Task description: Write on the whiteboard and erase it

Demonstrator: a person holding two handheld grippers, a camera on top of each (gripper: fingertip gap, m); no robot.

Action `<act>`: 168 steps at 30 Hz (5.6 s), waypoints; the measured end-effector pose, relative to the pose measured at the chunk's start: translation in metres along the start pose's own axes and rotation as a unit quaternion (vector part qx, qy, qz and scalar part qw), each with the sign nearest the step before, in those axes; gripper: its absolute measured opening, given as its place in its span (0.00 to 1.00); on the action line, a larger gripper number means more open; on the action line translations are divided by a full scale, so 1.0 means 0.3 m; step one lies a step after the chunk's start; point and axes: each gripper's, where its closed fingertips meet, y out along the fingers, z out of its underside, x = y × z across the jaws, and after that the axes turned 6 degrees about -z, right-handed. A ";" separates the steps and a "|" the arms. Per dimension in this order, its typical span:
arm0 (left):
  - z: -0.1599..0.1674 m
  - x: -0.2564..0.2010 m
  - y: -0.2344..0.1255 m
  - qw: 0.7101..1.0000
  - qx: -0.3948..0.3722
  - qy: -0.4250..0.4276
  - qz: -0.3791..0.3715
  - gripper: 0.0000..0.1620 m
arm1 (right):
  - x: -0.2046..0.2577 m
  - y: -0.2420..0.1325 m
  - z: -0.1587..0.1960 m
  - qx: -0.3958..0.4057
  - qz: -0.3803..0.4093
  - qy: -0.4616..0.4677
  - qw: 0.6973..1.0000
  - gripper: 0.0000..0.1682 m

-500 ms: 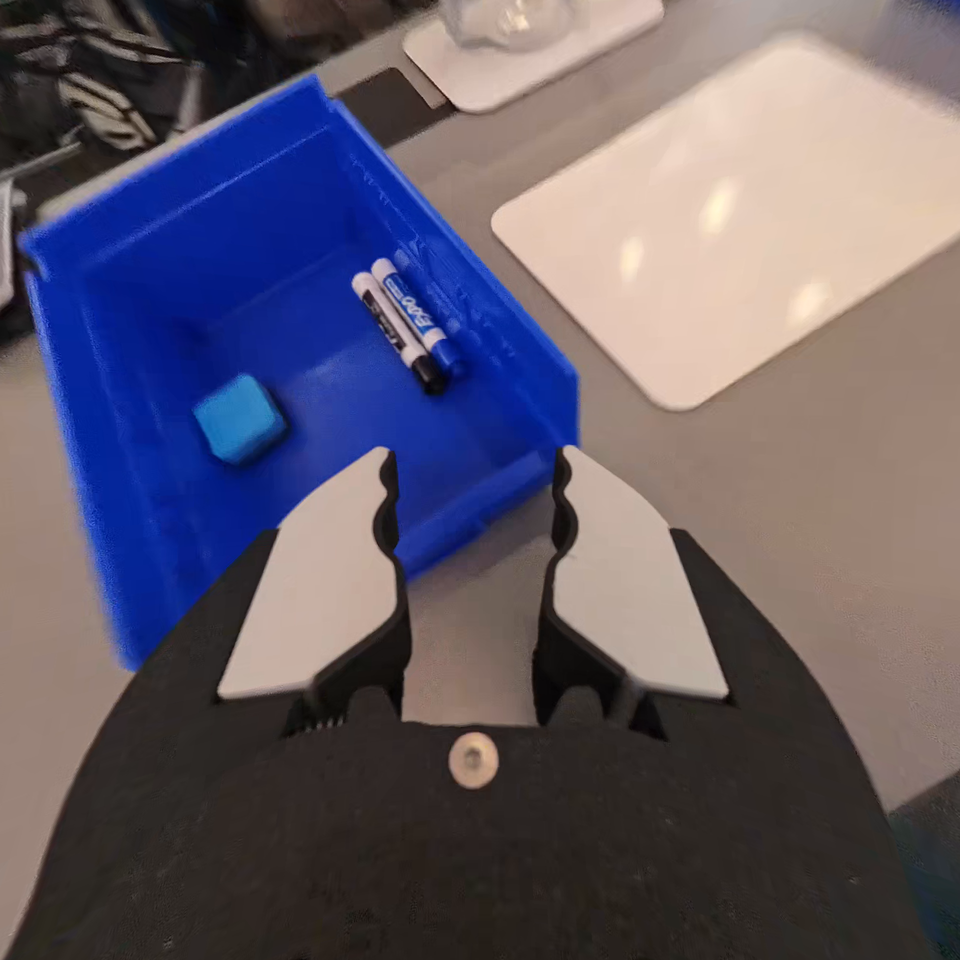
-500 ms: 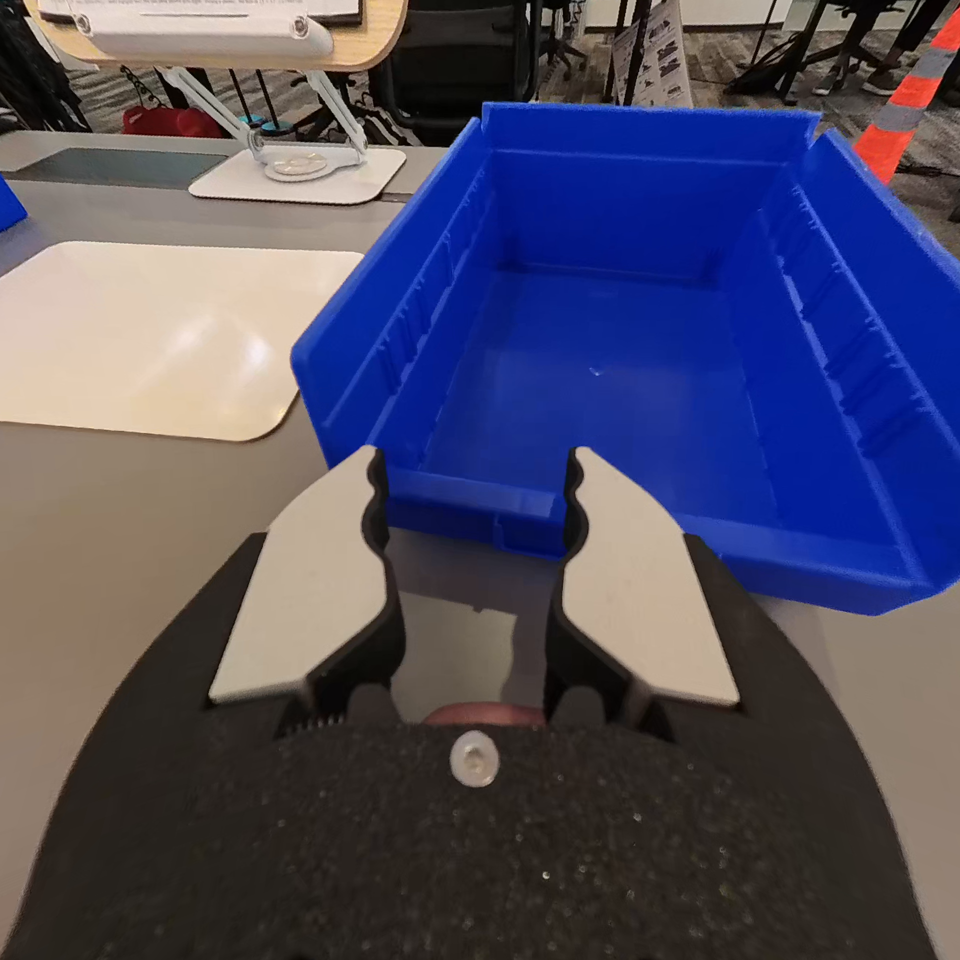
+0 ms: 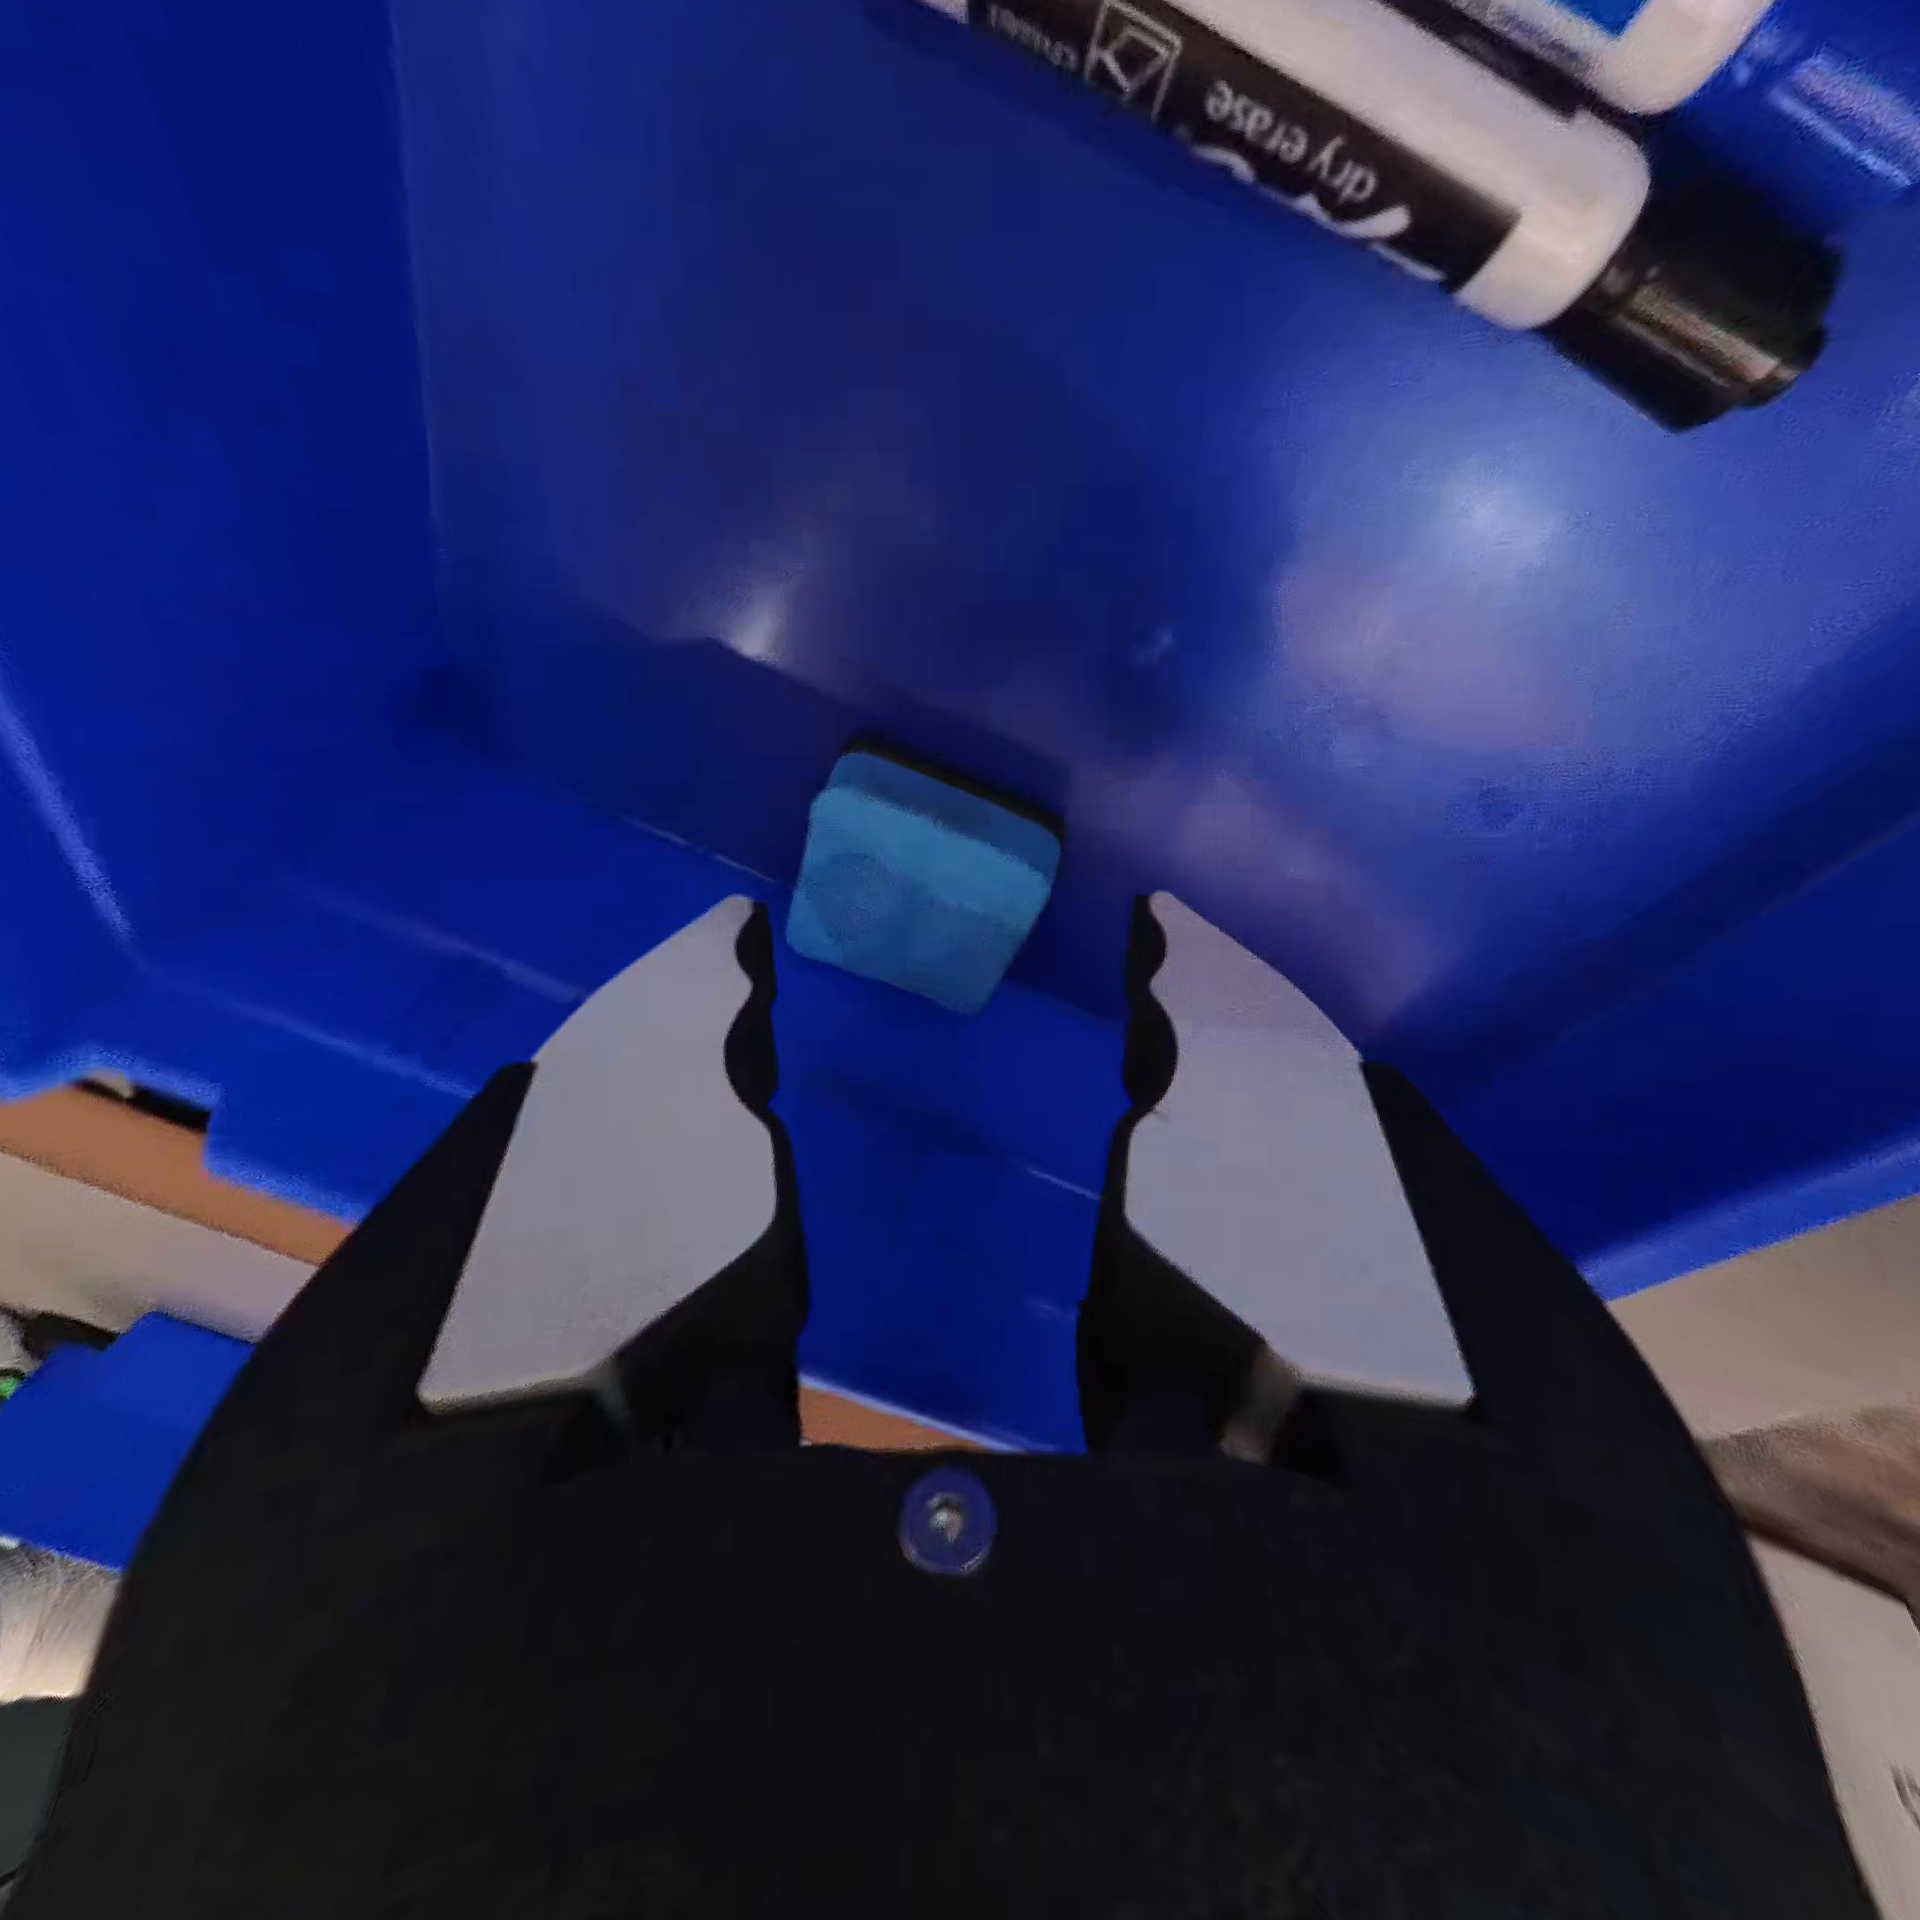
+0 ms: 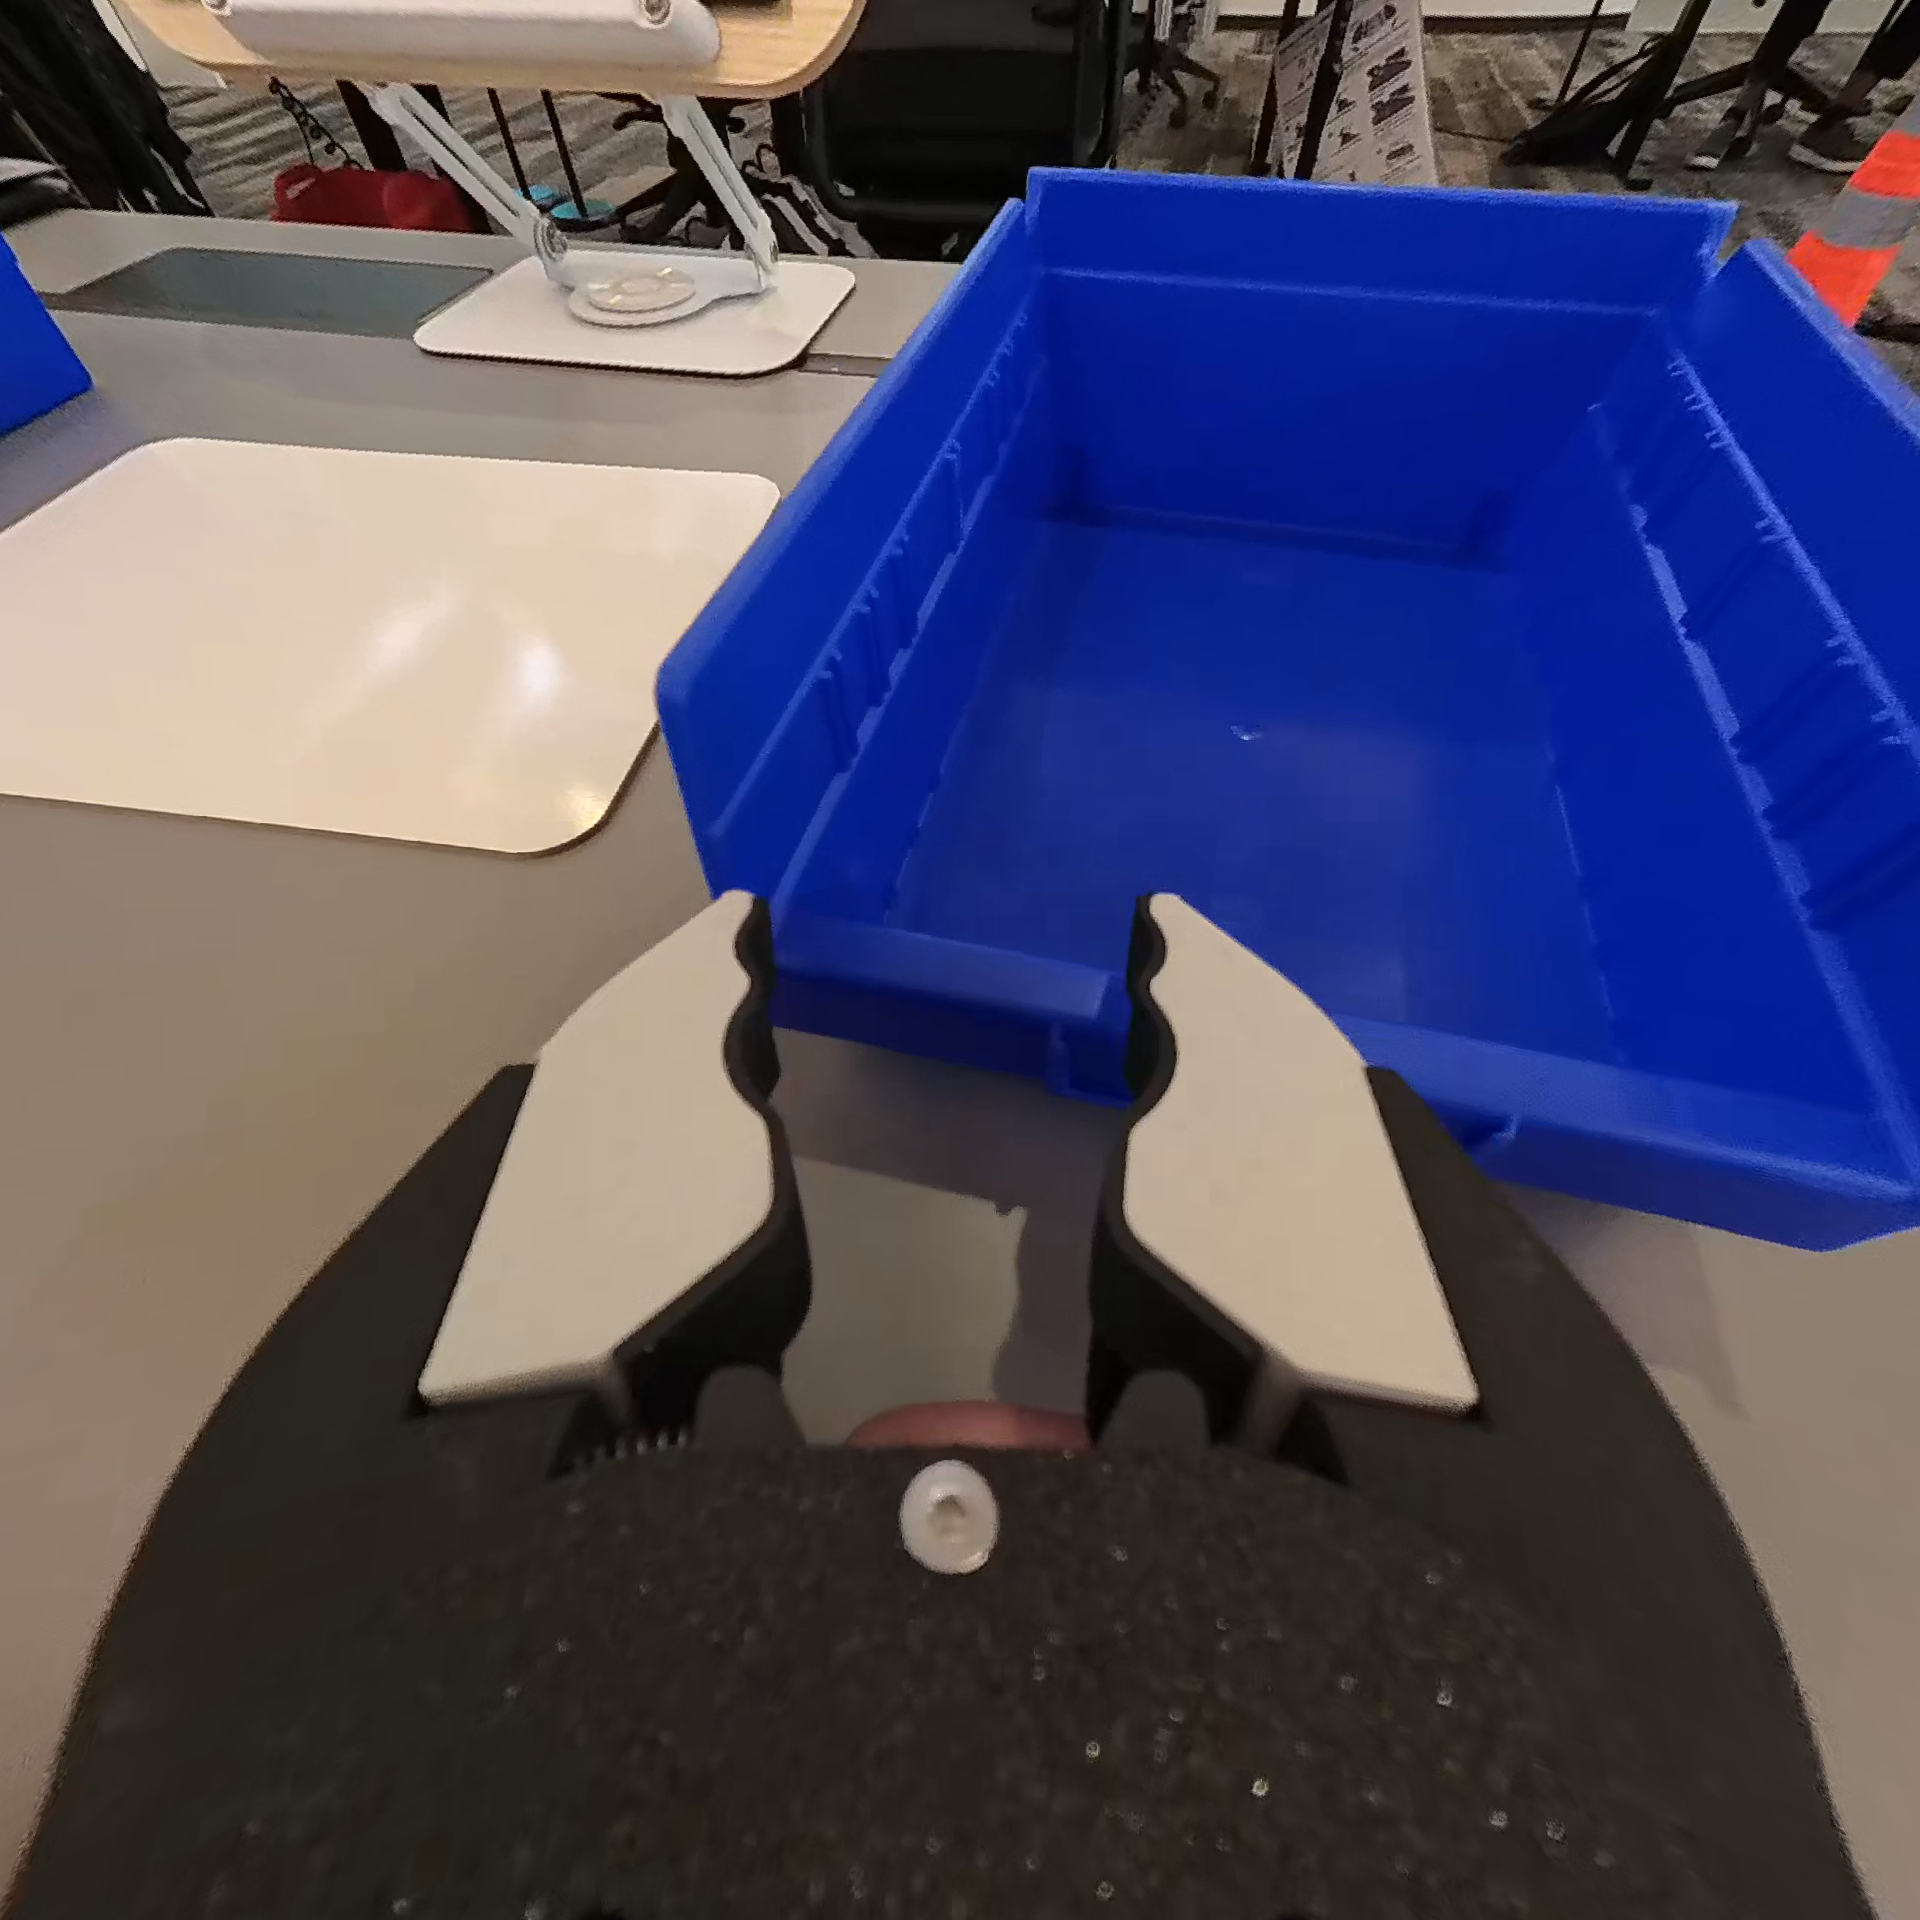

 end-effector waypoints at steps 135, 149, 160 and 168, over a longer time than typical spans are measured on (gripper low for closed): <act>-0.234 -0.123 0.031 0.873 -0.079 -0.471 0.102 0.26 | 0.197 -0.012 -0.048 -0.028 -0.063 -0.098 0.993 0.36; -0.087 -0.239 0.035 0.871 -0.086 -0.477 0.083 0.11 | 0.230 -0.009 -0.049 -0.027 -0.079 -0.098 0.992 0.36; -0.051 -0.222 -0.130 0.888 -0.216 -0.405 -0.035 0.11 | 0.254 -0.029 -0.068 -0.050 -0.104 -0.080 0.990 0.35; -0.050 -0.332 -0.419 0.890 -0.383 -0.242 -0.060 0.11 | 0.616 -0.111 -0.178 -0.105 -0.424 -0.026 0.899 0.34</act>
